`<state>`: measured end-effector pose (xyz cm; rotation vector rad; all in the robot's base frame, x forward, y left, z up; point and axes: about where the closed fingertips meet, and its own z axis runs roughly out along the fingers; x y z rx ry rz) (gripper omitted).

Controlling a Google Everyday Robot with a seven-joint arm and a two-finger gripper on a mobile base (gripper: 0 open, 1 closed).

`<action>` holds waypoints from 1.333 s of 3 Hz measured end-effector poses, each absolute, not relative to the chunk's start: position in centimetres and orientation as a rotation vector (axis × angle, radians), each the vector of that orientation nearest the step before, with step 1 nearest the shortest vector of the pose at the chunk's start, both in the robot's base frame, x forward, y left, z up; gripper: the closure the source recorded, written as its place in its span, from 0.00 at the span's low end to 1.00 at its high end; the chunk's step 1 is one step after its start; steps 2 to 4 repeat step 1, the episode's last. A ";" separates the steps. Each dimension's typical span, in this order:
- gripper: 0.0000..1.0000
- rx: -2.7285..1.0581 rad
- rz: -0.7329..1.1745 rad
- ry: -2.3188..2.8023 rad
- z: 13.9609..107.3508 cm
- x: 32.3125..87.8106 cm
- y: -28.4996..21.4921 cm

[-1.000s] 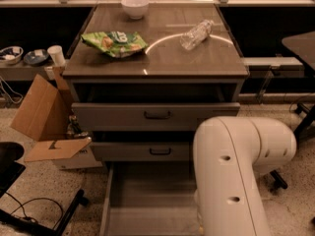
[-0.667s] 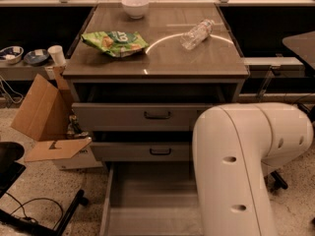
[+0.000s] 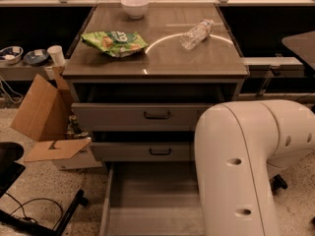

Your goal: Open bottom drawer

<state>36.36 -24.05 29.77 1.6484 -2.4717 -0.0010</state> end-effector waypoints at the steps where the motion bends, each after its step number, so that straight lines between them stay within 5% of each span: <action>1: 0.37 1.648 -0.001 -2.472 29.8 36.4 -24.1; 4: 0.37 1.648 -0.001 -2.472 29.8 36.4 -24.1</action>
Offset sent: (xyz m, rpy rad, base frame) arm 0.0000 0.0000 0.0000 0.0000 0.0000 0.0000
